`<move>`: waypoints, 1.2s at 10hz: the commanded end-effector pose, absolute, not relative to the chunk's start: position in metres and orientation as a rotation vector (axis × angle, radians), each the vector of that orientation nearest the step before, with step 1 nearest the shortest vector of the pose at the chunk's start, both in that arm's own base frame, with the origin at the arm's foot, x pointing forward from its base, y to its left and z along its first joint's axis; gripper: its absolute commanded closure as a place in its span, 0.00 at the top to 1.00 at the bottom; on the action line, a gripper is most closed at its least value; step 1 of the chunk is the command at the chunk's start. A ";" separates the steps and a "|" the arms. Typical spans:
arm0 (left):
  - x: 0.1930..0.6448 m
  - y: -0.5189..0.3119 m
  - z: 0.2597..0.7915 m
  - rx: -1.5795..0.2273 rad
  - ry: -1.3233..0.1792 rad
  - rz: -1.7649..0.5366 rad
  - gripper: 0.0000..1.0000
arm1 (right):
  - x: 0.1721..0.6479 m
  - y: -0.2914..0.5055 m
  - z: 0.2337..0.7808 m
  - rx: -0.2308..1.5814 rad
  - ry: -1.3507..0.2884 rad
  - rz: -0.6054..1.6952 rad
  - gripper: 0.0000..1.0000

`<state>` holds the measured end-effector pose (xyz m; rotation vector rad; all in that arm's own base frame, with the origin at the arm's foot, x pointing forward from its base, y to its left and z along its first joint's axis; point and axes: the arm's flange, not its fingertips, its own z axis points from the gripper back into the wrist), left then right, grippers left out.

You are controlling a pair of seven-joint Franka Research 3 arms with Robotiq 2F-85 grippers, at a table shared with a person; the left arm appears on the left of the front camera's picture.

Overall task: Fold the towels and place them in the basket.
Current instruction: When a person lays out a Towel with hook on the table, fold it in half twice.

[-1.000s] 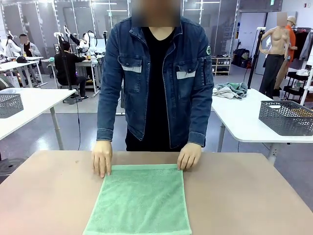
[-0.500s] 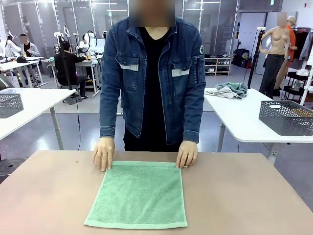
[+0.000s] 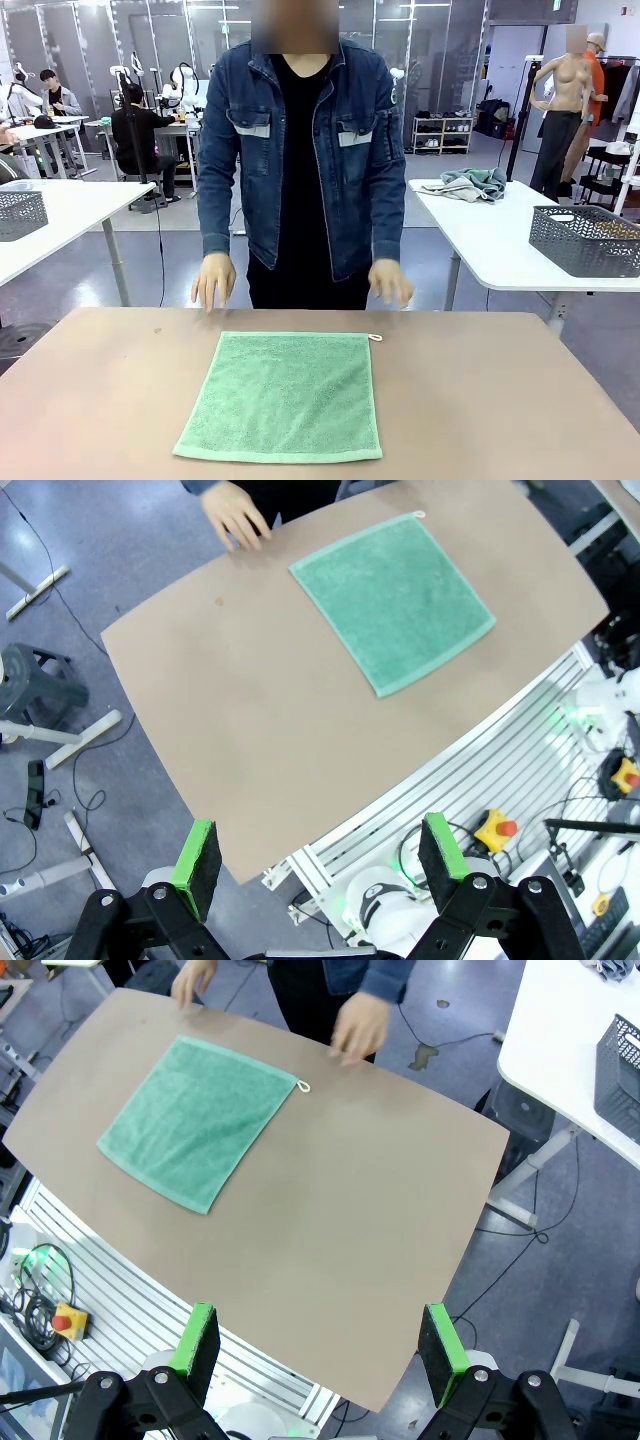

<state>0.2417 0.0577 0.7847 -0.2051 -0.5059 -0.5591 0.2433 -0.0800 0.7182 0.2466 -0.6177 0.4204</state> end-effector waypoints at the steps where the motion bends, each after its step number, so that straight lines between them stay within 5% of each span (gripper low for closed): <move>1: 0.242 0.058 0.785 -0.209 -0.507 -0.561 1.00 | 0.244 -0.078 0.718 0.254 -0.618 0.436 1.00; 10: 0.242 0.058 0.785 -0.205 -0.506 -0.559 1.00 | 0.243 -0.080 0.718 0.247 -0.618 0.420 1.00; 12: 0.223 0.019 0.789 -0.064 -0.533 -0.886 1.00 | 0.239 -0.036 0.724 0.115 -0.646 0.694 1.00</move>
